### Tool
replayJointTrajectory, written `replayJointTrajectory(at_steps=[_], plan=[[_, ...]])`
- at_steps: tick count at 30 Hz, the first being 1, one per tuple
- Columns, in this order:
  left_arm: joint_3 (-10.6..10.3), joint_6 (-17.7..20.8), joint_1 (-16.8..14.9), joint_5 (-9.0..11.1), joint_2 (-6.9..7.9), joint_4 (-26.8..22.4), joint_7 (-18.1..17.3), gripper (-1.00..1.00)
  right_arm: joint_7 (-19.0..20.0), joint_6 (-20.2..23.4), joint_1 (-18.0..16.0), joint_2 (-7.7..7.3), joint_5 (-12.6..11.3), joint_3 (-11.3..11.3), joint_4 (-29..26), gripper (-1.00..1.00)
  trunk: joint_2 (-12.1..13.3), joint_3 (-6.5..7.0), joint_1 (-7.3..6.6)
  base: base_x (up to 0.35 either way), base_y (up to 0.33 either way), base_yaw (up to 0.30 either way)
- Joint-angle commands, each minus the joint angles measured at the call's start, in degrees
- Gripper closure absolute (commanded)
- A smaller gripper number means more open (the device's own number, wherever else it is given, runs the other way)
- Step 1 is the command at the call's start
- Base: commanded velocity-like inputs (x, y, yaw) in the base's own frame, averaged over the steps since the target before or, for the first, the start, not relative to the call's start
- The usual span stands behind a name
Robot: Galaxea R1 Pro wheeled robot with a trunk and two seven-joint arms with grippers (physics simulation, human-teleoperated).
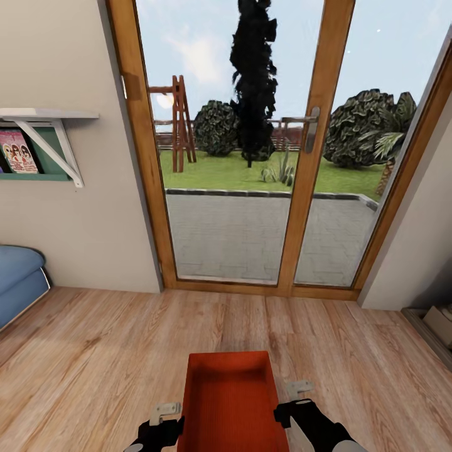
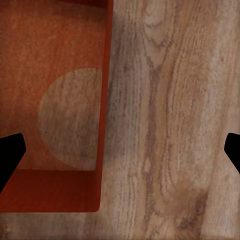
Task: Move the two storage containers from the living room to the garage. In the garage, place one container on the floor and stack the other container on top of it (either order is fine).
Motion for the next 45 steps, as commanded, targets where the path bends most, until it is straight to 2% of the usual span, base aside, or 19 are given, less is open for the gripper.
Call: replayJointTrajectory(at_steps=[1,8,20,26,32,45], plan=[[0.45,-0.20,-0.04,-0.48,-0.03,0.04,-0.05,-1.00,-0.21,0.46,-0.01,-0.02,0.27,0.35,-0.11,-1.00,-0.02,-0.05,-0.01,0.000,0.000,0.000],[0.44,-0.20,-0.04,-0.43,-0.03,0.04,-0.05,-1.00,-0.19,0.34,0.00,-0.02,0.25,0.45,-0.03,-1.00,-2.43,-1.13,1.31,0.000,0.000,0.000],[0.45,-0.20,-0.04,-0.51,-0.03,0.04,-0.05,-1.00,-0.19,0.33,0.00,0.01,0.12,1.90,-0.02,-1.00,-7.24,-3.28,3.94,0.000,0.000,0.000],[0.45,-0.20,-0.04,-0.59,-0.03,0.04,-0.05,-1.00,0.24,0.41,0.00,0.99,0.09,2.21,-0.02,-1.00,-9.65,-4.36,5.26,0.000,0.000,0.000],[0.45,-0.20,-0.04,-0.60,-0.03,0.04,-0.05,-1.00,1.10,0.35,0.00,1.25,0.07,2.58,-0.02,-1.00,-12.05,-5.44,6.58,0.000,0.000,0.000],[0.45,-0.20,-0.04,-0.60,-0.03,0.04,-0.05,-1.00,2.58,0.26,-0.01,0.90,0.09,2.52,-0.04,-1.00,-17.27,-7.77,9.44,0.000,0.000,0.000]])
